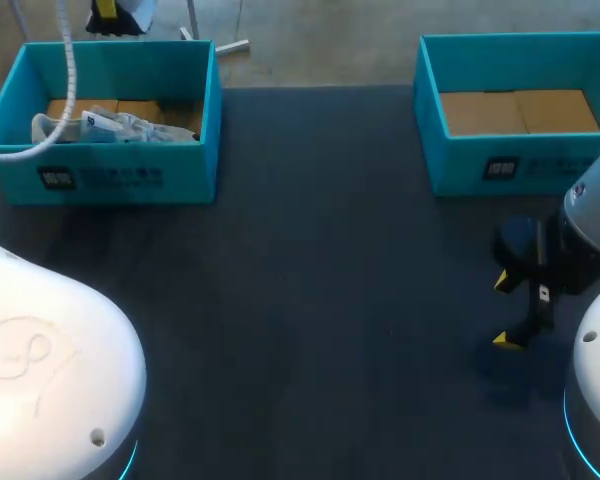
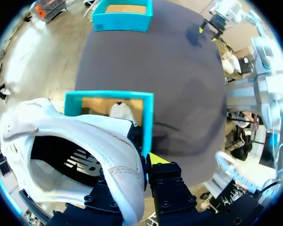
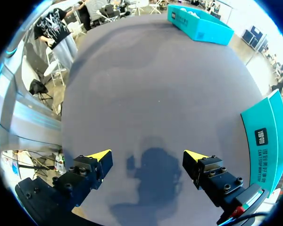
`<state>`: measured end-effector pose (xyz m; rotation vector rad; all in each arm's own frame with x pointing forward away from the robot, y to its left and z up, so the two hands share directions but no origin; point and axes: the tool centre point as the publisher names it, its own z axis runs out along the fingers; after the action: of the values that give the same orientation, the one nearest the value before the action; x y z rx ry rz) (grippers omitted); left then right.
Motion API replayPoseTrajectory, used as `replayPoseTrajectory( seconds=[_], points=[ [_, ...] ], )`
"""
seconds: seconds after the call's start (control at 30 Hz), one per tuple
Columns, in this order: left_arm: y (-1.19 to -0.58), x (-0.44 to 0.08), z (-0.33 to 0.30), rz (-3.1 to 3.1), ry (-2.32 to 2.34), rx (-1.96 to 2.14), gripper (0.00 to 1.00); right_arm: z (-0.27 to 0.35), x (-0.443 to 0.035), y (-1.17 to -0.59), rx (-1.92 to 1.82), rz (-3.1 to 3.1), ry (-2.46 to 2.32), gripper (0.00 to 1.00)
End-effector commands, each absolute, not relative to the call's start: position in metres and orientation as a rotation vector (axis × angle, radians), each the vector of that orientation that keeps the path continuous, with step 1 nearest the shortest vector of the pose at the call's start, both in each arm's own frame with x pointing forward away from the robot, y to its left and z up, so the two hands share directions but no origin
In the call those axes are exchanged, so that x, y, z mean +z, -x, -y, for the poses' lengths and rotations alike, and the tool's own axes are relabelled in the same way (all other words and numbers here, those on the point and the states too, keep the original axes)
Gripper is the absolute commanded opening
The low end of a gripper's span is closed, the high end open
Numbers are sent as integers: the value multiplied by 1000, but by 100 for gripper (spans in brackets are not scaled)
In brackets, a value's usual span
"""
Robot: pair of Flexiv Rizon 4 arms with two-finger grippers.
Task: Take the shoe out of the shoebox, open the shoe tongue, remove and reinsert the insole, then place the shoe into the shoebox
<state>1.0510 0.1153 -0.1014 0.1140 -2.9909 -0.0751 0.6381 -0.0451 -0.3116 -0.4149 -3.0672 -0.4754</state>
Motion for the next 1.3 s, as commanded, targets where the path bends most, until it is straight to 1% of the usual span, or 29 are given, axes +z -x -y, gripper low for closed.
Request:
replayPoseTrajectory(
  seconds=[0.03,0.27,0.47,0.57,0.7,0.83,1.3],
  points=[
    [-1088,-108,-136,2942,-160,-43,0,45,-312,-637,-478,3070,415,100],
    [-1109,-119,-164,2944,-202,-32,0,45,-312,-637,-478,3070,415,100],
    [-1124,-136,-191,2934,-151,-3,0,45,-312,-637,-478,3070,415,100],
    [-1124,-140,-202,2955,-17,10,0,45,-312,-637,-478,3070,415,100],
    [-1112,-134,-211,2981,384,-20,0,45,-312,-637,-478,3070,415,100],
    [-1101,-127,-215,2935,677,-135,0,45,-312,-637,-478,3070,415,100],
    [-1101,-127,-215,2935,677,-135,0,45,-312,-637,-478,3070,415,100]
  ],
)
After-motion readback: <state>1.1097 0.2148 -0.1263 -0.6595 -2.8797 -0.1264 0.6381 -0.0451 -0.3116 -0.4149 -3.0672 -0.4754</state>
